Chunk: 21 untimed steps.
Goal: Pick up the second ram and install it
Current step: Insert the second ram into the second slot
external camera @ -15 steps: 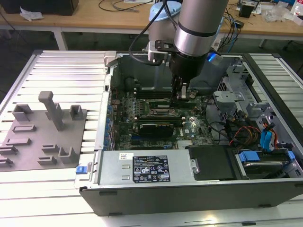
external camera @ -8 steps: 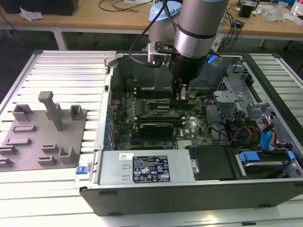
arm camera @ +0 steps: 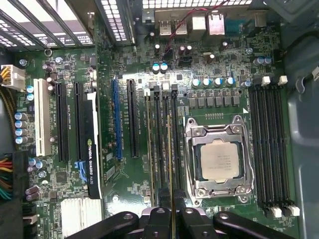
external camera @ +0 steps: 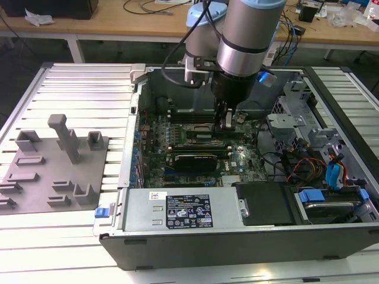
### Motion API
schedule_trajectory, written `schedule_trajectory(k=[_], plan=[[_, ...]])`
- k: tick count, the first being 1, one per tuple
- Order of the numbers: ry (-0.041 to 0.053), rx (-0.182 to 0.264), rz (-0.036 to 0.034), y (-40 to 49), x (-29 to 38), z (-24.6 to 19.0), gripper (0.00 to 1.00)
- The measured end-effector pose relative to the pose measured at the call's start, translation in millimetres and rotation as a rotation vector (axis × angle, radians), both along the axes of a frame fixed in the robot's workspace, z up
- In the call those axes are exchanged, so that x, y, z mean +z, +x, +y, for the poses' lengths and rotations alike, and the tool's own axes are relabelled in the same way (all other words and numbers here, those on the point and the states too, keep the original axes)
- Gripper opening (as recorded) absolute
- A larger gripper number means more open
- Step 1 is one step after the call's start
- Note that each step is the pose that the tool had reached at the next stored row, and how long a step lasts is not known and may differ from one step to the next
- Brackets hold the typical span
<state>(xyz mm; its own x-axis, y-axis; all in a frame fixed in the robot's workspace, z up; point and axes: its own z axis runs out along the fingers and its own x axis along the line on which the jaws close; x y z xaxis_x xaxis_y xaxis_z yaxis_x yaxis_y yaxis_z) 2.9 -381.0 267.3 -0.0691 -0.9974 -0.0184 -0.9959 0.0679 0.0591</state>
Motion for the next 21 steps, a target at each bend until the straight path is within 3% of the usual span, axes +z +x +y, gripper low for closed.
schedule_trajectory(k=[6, 11, 21], plan=[[-0.0002, 0.0, 0.0001, -3.5, -4.9, 0.0, 0.13], [-0.0001, 0.001, 0.0, -20.5, -10.2, 0.0, 0.13], [-0.0014, 0.002, 0.0, -25.2, -25.4, 1.1, 0.13]])
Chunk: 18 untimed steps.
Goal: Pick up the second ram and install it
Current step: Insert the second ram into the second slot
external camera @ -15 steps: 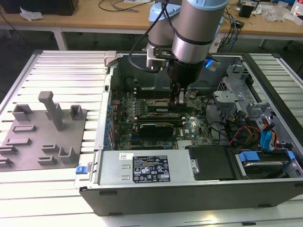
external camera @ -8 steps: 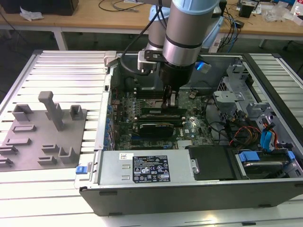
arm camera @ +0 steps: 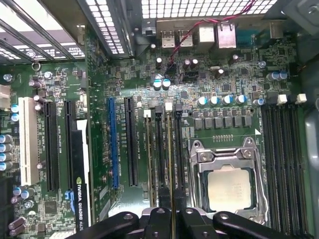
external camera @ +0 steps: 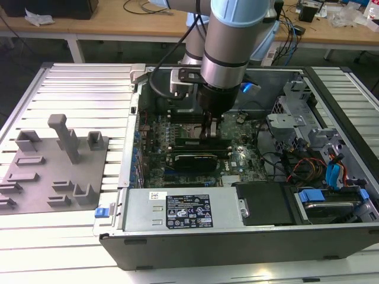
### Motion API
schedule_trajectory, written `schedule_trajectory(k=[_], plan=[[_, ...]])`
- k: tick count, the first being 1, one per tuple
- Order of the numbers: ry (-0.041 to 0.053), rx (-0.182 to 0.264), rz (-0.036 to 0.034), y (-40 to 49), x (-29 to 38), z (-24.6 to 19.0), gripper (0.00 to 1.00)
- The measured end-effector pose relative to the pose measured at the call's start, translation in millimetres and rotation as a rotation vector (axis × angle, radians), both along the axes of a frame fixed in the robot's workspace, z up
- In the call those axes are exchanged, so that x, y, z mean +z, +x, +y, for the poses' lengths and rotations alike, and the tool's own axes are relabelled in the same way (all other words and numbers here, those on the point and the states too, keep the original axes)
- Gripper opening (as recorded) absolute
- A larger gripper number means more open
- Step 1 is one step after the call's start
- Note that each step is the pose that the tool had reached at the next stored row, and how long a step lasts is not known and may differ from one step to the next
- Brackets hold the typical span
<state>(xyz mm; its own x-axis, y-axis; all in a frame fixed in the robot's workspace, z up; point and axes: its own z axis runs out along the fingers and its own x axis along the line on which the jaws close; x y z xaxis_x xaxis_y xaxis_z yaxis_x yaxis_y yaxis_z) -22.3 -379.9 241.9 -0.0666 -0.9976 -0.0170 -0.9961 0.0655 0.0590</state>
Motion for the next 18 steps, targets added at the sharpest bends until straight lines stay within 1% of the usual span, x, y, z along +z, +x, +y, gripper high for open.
schedule_trajectory(k=[2, 7, 13, 18], plan=[[-0.0024, 0.002, 0.0, -0.5, -1.9, 1.4, 0.13], [-0.005, 0.013, -0.0001, -1.0, -4.3, 4.2, 0.13], [-0.0052, 0.023, 0.0, -2.1, -8.1, 4.4, 0.13], [-0.0052, 0.025, 0.0, -2.6, -10.9, 7.0, 0.13]])
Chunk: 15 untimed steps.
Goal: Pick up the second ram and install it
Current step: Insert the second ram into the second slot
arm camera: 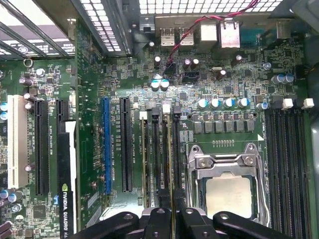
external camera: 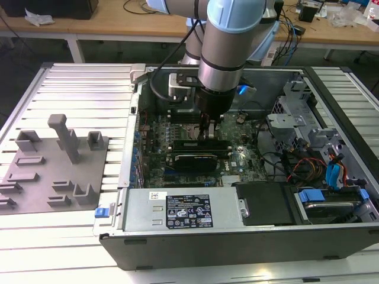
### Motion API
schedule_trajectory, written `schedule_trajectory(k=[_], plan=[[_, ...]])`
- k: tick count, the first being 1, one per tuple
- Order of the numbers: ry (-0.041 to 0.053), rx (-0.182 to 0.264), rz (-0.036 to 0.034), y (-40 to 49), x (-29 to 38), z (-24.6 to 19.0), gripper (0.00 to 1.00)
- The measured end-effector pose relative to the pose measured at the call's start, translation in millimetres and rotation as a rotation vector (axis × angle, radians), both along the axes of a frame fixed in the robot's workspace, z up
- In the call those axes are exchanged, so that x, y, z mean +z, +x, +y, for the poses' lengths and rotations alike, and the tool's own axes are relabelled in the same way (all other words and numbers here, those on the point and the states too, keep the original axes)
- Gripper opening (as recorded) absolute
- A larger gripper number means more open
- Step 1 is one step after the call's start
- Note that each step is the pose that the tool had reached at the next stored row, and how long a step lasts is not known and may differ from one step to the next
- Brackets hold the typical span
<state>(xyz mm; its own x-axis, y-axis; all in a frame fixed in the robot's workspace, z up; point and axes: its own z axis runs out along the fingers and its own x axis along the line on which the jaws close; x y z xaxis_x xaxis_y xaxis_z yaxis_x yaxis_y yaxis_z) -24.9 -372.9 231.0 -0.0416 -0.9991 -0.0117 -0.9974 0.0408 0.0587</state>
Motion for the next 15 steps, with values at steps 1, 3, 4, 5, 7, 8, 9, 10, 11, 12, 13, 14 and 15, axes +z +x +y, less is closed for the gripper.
schedule_trajectory(k=[1, 3, 4, 5, 7, 8, 9, 10, 11, 12, 13, 14, 15], plan=[[0.0, 0.0, 0.0, 0.0, -0.5, 0.0, 0.13], [-0.0003, 0.0, 0.0, -0.6, -0.9, 0.0, 0.13], [0.0, 0.0, 0.0, -1.6, -1.0, 0.1, 0.13], [0.0001, 0.0, 0.0001, -2.3, -1.0, 0.1, 0.13], [0.0001, 0.0, -0.0002, -2.4, -1.1, -0.7, 0.13], [0.0001, 0.0, -0.0002, -2.4, -1.1, -1.1, 0.13], [0.0001, 0.0, -0.0002, -2.4, -1.1, -1.4, 0.13], [0.0001, 0.0, -0.0002, -2.4, -1.2, -1.8, 0.13], [-0.0001, 0.0, -0.0001, -2.4, -1.2, -1.8, 0.13], [0.0, 0.0, -0.0001, -2.4, -1.2, -1.9, 0.13], [0.0001, 0.0, -0.0002, -2.4, -1.3, -1.9, 0.13], [0.0003, 0.0, -0.0002, -2.4, -1.2, -1.9, 0.13], [0.0002, 0.0, -0.0004, -2.4, -0.9, -2.0, 0.13]])
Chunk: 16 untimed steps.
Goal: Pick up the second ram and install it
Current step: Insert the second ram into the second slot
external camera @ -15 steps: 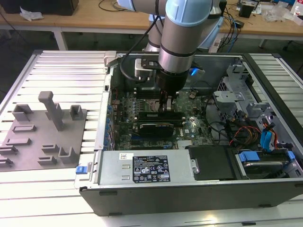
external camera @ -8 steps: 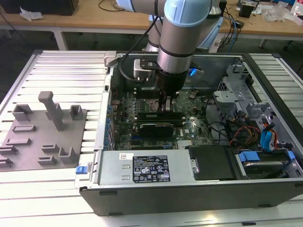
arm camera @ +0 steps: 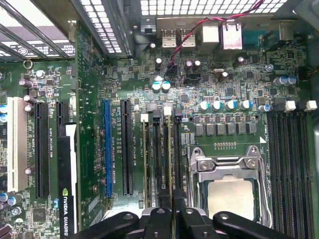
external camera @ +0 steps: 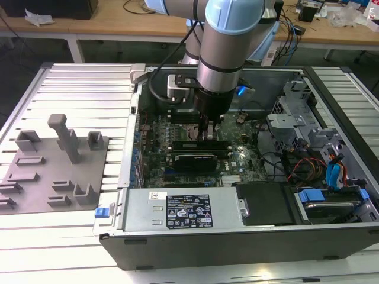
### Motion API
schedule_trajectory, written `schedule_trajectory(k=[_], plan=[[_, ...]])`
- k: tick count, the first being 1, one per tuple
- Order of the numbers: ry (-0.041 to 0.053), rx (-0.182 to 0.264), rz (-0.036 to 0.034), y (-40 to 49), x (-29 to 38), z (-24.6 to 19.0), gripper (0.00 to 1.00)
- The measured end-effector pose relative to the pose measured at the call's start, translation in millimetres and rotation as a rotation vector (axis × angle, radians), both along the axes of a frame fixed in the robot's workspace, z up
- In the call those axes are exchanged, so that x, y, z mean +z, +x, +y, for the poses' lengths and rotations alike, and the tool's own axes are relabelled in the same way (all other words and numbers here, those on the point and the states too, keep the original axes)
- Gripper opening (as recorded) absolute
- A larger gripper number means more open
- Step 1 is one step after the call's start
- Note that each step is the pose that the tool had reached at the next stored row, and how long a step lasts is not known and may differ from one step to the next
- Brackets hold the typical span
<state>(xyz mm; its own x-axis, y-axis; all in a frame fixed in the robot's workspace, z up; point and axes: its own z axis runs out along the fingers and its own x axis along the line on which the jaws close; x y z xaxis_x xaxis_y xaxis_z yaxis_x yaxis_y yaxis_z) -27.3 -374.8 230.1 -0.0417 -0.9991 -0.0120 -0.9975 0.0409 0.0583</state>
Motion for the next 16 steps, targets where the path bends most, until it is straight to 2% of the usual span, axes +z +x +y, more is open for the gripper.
schedule_trajectory(k=[3, 5, 9, 16], plan=[[0.0024, 0.0, -0.0004, 0.0, 1.1, 0.1, 0.13], [0.009, 0.0, -0.0005, 0.0, 0.7, -0.1, 0.13], [0.0091, 0.0, -0.0005, 0.0, 0.7, -1.6, 0.13], [0.0114, 0.0, -0.0003, 1.5, -1.6, -1.6, 0.13]])
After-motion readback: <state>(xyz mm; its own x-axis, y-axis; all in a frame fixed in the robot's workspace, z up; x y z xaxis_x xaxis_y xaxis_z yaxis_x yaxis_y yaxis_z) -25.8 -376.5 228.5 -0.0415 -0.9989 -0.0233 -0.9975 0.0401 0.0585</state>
